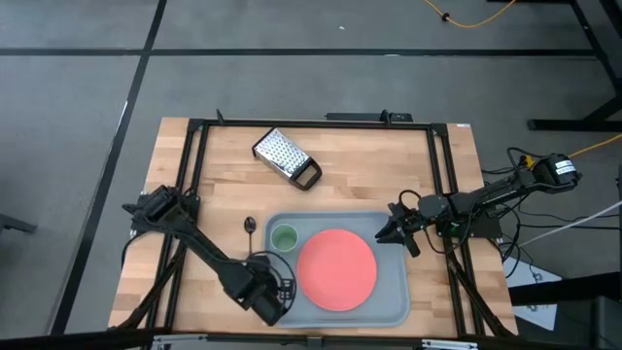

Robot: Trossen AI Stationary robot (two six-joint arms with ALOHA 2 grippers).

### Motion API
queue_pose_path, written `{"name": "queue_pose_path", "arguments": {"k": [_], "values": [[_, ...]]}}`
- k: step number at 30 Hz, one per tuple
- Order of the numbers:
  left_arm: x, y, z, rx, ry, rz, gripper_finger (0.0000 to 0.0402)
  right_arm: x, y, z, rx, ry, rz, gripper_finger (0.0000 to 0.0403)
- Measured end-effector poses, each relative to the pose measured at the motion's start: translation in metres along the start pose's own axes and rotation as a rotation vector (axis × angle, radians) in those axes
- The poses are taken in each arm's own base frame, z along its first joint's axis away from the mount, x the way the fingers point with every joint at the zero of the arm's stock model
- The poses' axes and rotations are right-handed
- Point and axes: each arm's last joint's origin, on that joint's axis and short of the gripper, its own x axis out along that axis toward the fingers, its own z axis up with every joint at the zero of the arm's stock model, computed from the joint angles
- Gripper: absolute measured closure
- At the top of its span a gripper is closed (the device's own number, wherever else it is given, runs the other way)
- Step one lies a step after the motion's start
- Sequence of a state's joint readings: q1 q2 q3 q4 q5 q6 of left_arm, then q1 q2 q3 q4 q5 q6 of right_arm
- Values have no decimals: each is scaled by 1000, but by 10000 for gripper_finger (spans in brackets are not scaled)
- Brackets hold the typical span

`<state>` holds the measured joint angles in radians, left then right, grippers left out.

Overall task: Pick and place plate/cup/fork/spoon on tray
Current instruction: Put the fork on the serving tray to the left of the plate

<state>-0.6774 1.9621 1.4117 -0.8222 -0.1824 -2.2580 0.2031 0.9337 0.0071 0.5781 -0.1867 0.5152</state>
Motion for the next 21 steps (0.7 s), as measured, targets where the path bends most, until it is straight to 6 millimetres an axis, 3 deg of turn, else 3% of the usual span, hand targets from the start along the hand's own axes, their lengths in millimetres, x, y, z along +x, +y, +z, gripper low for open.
{"name": "queue_pose_path", "arguments": {"k": [10,21], "values": [[10,-21,24,8,1,0,375,0,0,-1,-2,9,-3,315],[14,-22,25,-50,-12,4,375,0,-1,-2,-21,20,-9,315]]}}
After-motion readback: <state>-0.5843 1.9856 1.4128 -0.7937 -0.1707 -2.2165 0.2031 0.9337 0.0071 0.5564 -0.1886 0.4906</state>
